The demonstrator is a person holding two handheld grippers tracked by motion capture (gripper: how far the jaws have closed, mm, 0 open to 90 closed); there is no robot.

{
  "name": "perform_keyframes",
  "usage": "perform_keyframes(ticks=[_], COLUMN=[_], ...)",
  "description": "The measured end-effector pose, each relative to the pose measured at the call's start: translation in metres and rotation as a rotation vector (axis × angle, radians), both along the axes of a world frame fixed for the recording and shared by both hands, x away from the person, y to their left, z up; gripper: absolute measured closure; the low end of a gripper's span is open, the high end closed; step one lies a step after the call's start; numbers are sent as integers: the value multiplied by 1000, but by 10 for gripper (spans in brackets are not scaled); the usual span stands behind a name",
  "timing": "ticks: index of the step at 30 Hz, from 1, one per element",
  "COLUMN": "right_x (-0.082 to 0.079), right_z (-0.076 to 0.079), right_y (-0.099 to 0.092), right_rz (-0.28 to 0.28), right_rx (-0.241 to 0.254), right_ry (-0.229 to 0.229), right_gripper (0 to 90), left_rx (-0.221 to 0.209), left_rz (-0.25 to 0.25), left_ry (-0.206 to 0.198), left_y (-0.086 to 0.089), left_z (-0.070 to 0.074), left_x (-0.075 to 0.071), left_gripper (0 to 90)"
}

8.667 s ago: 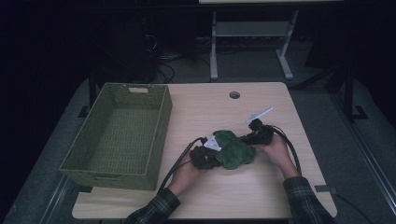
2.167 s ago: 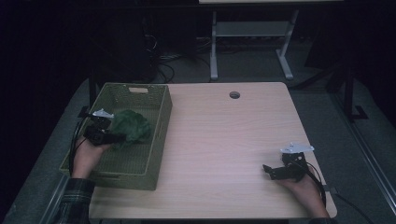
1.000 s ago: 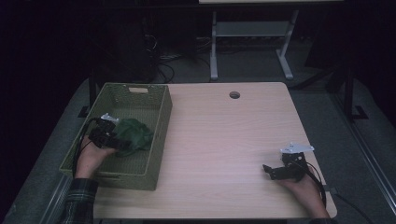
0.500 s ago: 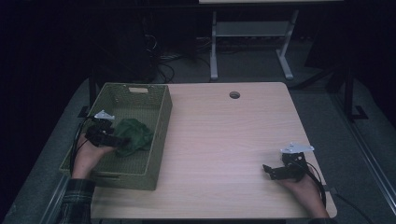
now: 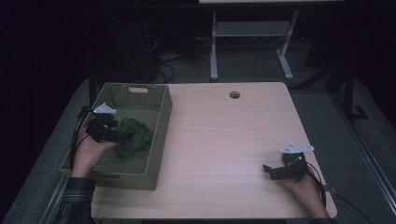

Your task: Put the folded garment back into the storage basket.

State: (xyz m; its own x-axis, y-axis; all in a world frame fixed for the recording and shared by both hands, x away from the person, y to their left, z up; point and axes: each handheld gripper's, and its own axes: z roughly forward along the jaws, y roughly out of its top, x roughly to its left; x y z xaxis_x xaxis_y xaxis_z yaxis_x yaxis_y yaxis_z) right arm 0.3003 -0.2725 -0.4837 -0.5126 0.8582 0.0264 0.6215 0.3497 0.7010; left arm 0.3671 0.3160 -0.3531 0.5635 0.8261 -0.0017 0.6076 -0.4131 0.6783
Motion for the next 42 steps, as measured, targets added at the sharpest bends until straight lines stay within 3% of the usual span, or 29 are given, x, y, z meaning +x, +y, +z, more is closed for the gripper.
perform_keyframes(ticks=[10, 16, 26, 31, 42], right_x=[0, 0, 0, 0, 0], right_z=[0, 0, 0, 0, 0], right_y=[0, 0, 0, 0, 0], right_rz=[0, 0, 0, -3, -2], right_rx=[0, 0, 0, 2, 2], right_ry=[0, -1, -1, 0, 0], right_gripper=[9, 9, 9, 9, 9], left_rx=[-61, -71, -73, -95, -101], left_rz=[-93, -149, -207, -236, -294], left_ry=[-55, -71, -86, -95, -107], left_y=[-45, -73, -118, -141, -187], left_z=[26, 35, 36, 33, 20], left_x=[-2, -3, -3, -6, -14], left_gripper=[142, 142, 143, 145, 147])
